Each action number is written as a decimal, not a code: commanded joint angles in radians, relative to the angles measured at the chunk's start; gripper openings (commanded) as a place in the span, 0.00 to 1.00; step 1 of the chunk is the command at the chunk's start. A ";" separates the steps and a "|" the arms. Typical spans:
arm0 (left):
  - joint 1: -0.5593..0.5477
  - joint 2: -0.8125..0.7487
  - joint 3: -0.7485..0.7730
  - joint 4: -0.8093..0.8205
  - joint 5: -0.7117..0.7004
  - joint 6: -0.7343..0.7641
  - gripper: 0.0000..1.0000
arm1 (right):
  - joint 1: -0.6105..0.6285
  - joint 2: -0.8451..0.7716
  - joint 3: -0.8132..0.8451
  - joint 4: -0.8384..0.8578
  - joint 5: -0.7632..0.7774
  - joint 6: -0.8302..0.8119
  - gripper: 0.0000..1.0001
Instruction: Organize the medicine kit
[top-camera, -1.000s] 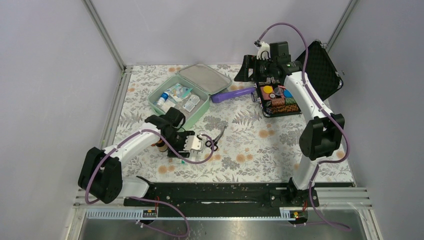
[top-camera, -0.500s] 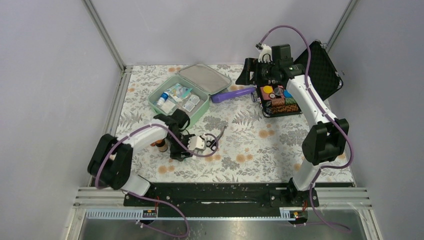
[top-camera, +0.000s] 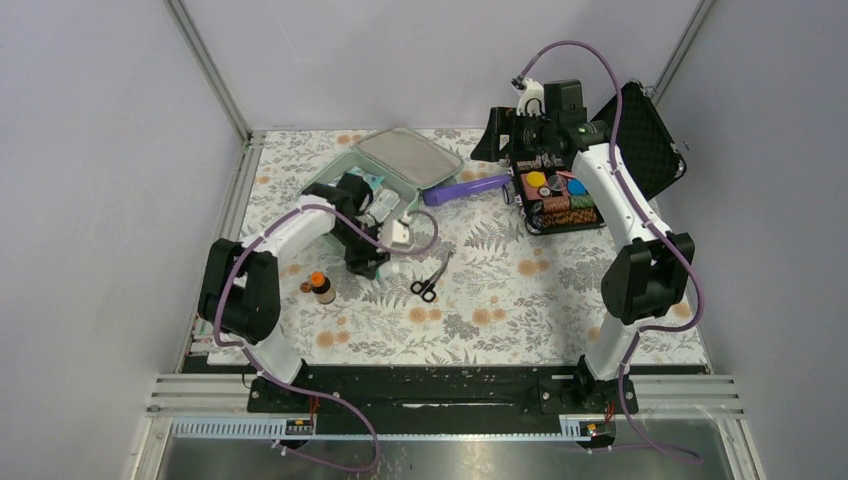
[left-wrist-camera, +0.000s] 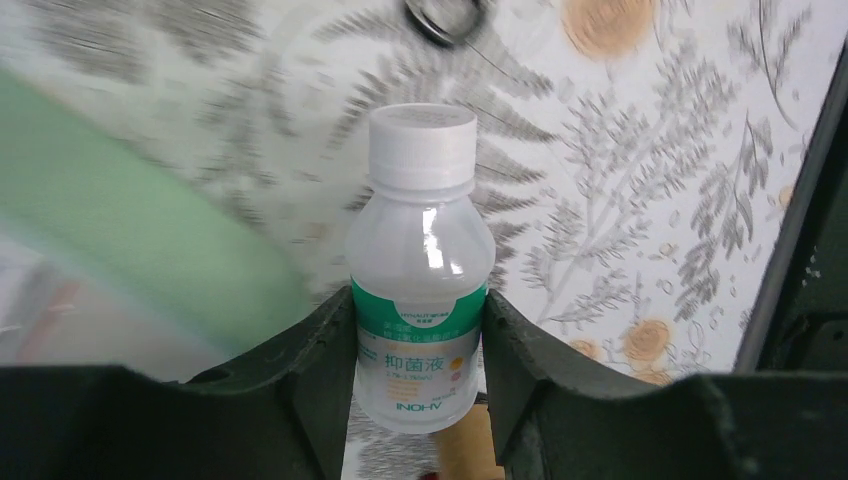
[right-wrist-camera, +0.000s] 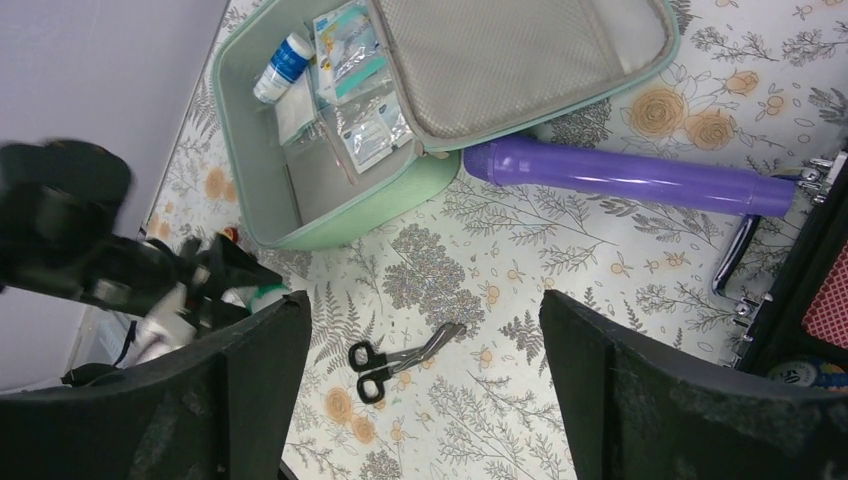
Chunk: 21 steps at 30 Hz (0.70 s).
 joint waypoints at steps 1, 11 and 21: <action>0.059 0.014 0.215 -0.038 0.224 -0.032 0.32 | -0.019 0.012 0.050 0.007 0.010 -0.032 0.91; 0.161 0.220 0.579 0.141 0.104 -0.526 0.25 | -0.030 0.070 0.120 0.004 0.035 -0.046 0.91; 0.156 0.343 0.590 0.253 -0.079 -0.951 0.24 | -0.030 0.029 0.063 -0.019 0.068 -0.081 0.91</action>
